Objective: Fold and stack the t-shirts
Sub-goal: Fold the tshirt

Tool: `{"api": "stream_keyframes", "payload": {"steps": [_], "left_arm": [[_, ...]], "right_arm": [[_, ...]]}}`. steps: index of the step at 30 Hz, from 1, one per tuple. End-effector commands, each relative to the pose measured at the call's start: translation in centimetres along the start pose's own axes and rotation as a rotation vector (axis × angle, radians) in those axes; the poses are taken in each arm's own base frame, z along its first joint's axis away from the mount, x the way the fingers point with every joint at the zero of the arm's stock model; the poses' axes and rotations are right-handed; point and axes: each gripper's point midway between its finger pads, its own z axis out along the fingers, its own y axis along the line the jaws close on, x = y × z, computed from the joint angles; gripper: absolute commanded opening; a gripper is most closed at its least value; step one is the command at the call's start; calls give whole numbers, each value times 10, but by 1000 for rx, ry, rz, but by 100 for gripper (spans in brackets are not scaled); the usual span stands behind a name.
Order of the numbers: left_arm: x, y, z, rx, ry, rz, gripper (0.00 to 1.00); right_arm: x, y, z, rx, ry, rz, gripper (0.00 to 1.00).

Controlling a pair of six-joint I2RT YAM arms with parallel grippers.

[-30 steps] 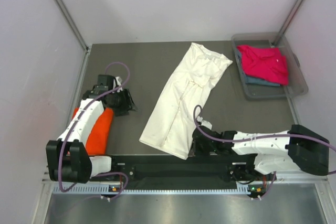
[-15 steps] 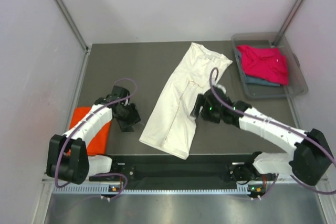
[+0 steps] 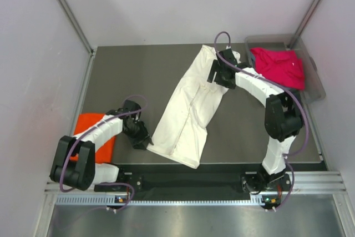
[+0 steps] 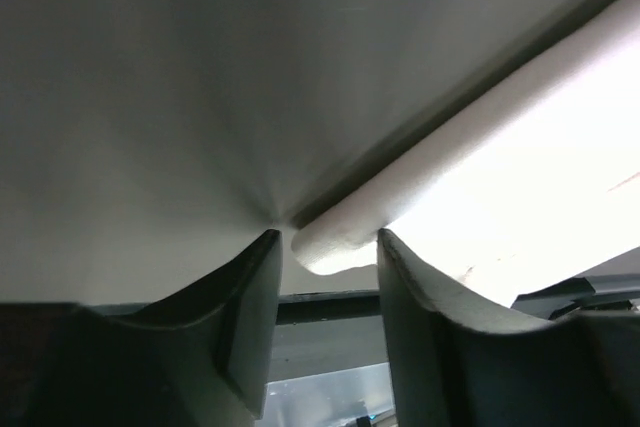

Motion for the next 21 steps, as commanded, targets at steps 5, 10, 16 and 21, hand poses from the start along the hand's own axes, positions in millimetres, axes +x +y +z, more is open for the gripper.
{"api": "stream_keyframes", "payload": {"steps": [5, 10, 16, 21], "left_arm": [[-1, -16, -1, 82, -16, 42, 58], [4, -10, 9, 61, 21, 35, 47], [6, -3, 16, 32, 25, 8, 0], [9, 4, 12, 9, 11, -3, 0]], "right_arm": [[-53, -27, 32, 127, -103, 37, 82], [-72, -52, 57, 169, -112, 72, 82], [-92, -73, 80, 196, -133, 56, 79], [-102, -72, 104, 173, -146, -22, 67]]}}
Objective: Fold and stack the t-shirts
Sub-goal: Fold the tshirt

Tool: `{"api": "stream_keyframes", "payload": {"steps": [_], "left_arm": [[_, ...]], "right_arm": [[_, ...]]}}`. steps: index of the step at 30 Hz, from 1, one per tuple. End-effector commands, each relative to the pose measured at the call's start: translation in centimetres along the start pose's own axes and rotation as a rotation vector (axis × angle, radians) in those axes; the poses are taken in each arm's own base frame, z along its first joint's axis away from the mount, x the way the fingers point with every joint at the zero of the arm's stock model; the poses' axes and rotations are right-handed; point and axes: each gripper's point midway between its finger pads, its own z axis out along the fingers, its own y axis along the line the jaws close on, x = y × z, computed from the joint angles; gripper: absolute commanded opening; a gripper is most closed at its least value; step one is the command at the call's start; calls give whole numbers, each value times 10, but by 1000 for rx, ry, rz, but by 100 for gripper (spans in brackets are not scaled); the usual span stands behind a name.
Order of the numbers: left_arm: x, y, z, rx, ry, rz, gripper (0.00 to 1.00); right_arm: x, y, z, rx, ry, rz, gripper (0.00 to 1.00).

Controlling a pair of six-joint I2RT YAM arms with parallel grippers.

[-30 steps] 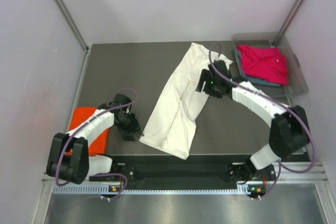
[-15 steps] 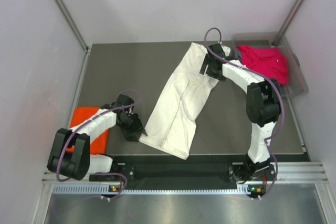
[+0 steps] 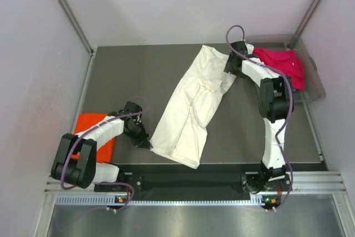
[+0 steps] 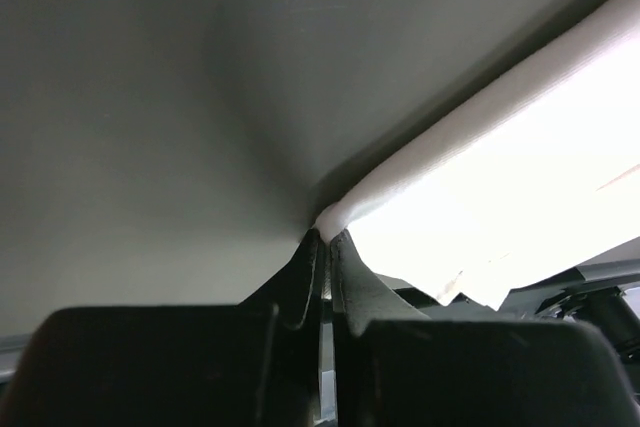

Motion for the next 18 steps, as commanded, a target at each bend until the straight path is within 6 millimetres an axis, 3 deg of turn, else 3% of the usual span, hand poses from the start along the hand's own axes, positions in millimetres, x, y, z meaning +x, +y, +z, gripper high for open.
{"api": "stream_keyframes", "payload": {"steps": [1, 7, 11, 15, 18], "left_arm": [[4, 12, 1, -37, -25, -7, 0], [17, 22, 2, -44, -1, -33, 0], [28, 23, 0, -21, 6, -46, 0], [37, 27, -2, -6, -2, -78, 0], [41, 28, -2, 8, -14, -90, 0]], "right_arm": [[-28, 16, 10, -48, -85, -70, 65], [-27, 24, 33, -59, -76, -98, 42], [-29, 42, 46, -128, -74, -93, 24], [-35, 68, 55, -217, -71, -71, 14], [-47, 90, 59, -262, -98, -67, 13]]}}
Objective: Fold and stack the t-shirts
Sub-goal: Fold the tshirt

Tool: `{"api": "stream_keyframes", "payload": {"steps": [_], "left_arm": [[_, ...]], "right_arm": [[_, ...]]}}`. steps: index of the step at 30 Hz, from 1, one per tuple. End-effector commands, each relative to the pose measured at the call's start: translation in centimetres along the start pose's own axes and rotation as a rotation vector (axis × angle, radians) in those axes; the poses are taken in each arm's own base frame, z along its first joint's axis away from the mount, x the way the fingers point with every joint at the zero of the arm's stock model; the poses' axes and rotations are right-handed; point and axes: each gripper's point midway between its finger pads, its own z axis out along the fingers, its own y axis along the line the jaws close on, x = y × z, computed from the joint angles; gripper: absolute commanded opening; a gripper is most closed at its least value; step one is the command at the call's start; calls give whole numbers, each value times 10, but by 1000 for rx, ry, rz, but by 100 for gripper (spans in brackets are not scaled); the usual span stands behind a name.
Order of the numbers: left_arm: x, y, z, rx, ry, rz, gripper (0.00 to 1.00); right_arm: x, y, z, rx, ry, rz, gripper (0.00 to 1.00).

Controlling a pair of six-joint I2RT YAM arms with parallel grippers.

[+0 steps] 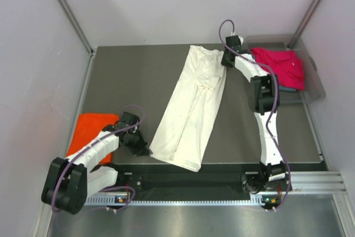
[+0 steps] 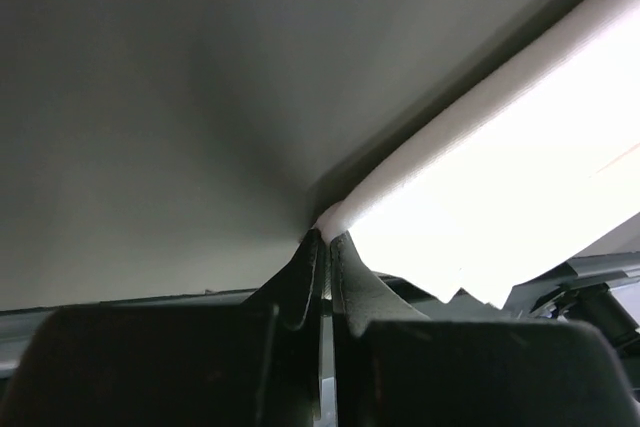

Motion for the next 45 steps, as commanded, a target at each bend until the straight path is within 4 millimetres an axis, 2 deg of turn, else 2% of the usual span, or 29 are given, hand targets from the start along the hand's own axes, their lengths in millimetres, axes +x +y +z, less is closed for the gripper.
{"api": "stream_keyframes", "payload": {"steps": [1, 5, 10, 12, 15, 16, 17, 19, 20, 22, 23, 24, 25, 27, 28, 30, 31, 32, 33, 34, 35, 36, 37, 38, 39, 40, 41, 43, 45], "left_arm": [[19, 17, 1, -53, 40, -52, 0], [29, 8, 6, -19, 37, -74, 0], [49, -6, 17, 9, 32, -56, 0], [55, -9, 18, 7, 25, -70, 0], [62, -17, 16, 16, 6, -48, 0], [65, -16, 16, 12, 3, -33, 0], [64, -15, 16, 4, -6, -31, 0], [62, -15, 15, 7, -19, -18, 0], [60, -11, 15, -7, -33, -4, 8], [59, -12, 10, 2, -47, -1, 18], [58, -13, 8, 7, -51, 10, 23], [58, -18, 5, 28, -55, 22, 31], [57, -21, 1, 44, -60, 34, 34], [56, -16, -4, 17, -67, 55, 42], [57, -16, -6, 18, -66, 67, 44], [60, -18, -10, 27, -47, 86, 47], [61, -17, -10, 22, -42, 95, 48], [62, -15, -9, 13, -35, 109, 48], [63, -14, -9, 9, -27, 118, 49], [65, -13, -8, 7, -13, 131, 51], [66, -12, -7, 4, -6, 133, 51], [68, -10, -6, -6, 4, 135, 52], [68, -9, -7, -10, 6, 139, 53], [68, -11, -9, -2, 3, 146, 53], [66, -14, -13, 11, -8, 151, 54], [66, -13, -15, 4, -14, 160, 56], [62, -16, -19, 10, -35, 166, 56], [62, -15, -24, 12, -39, 165, 57], [64, -19, -28, 28, -30, 157, 60]], "right_arm": [[-24, 34, 10, -104, -64, 19, 13], [-44, 49, 17, -150, -120, 51, 13], [-51, 62, 23, -197, -161, 50, 13], [-55, 64, 22, -203, -169, 34, 17], [-61, 62, 11, -192, -163, 4, 32], [-59, 54, 8, -162, -147, -2, 39], [-66, 52, -5, -149, -151, -14, 56], [-62, 38, -19, -89, -113, -31, 66], [-68, 35, -36, -77, -113, -48, 72], [-62, 22, -56, -28, -75, -61, 77], [-62, 18, -80, -16, -68, -53, 79], [-59, 13, -94, -7, -61, -41, 80], [-50, 4, -122, -1, -49, -28, 82], [-39, 0, -155, 2, -78, 13, 83], [-29, -8, -185, -11, -119, 59, 84], [-12, 0, -214, -63, -137, 74, 84], [5, -3, -236, -72, -124, 67, 84], [21, 7, -249, -89, -106, 44, 85], [32, 6, -260, -81, -97, 34, 85], [55, 3, -278, -100, -83, 31, 85], [76, 21, -293, -162, -78, -14, 85], [91, 27, -304, -200, -81, -33, 85], [115, 23, -319, -238, -74, -26, 85], [140, 33, -331, -288, -46, -55, 85], [158, 31, -338, -310, -19, -50, 85], [185, 16, -346, -310, 24, -13, 85], [205, 16, -354, -334, 52, -19, 85], [241, 1, -366, -364, 108, 35, 83], [259, -8, -373, -388, 146, 79, 77]]}}
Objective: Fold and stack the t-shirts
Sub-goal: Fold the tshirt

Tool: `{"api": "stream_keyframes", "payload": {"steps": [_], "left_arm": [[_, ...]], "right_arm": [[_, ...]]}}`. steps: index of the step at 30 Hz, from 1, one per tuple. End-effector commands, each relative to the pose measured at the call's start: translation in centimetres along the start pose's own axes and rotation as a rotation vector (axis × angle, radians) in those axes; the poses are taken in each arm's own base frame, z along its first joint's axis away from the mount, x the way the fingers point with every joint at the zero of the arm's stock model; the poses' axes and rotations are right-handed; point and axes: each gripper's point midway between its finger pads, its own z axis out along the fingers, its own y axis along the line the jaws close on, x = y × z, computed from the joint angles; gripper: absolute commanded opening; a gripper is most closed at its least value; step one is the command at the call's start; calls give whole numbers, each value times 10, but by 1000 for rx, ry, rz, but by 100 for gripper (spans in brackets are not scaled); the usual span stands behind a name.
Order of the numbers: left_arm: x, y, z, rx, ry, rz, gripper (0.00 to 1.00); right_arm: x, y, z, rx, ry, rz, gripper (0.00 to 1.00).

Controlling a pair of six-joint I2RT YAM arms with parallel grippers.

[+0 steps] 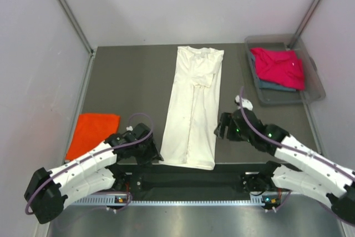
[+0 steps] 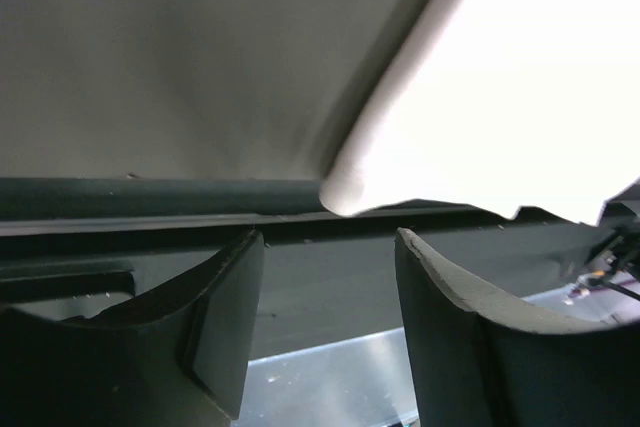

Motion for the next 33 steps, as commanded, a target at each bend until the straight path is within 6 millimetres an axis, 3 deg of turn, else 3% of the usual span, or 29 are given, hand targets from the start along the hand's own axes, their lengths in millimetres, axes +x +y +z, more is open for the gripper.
{"api": "stream_keyframes", "payload": {"steps": [1, 6, 8, 10, 16, 21, 25, 33], "left_arm": [[-1, -9, -15, 25, -5, 9, 61], [-10, -18, -22, 48, -52, 16, 64], [-15, -22, -22, 52, -74, 25, 64], [-19, -25, -20, 50, -87, 45, 65], [-27, -30, -9, -3, -88, 104, 56], [-39, -29, -5, -55, -127, 155, 57], [-38, -28, 4, -68, -103, 183, 59], [-36, -18, 18, -87, -93, 192, 59]], "right_arm": [[32, -7, -20, -66, 16, 200, 71], [71, -10, -18, -150, 106, 261, 56], [95, -15, -9, -140, 188, 269, 55], [123, -4, -6, -202, 318, 284, 56], [152, 0, 0, -186, 431, 275, 58], [164, 12, 1, -240, 468, 325, 59], [174, 7, 5, -219, 467, 383, 61], [169, 11, 13, -244, 422, 451, 61]]}}
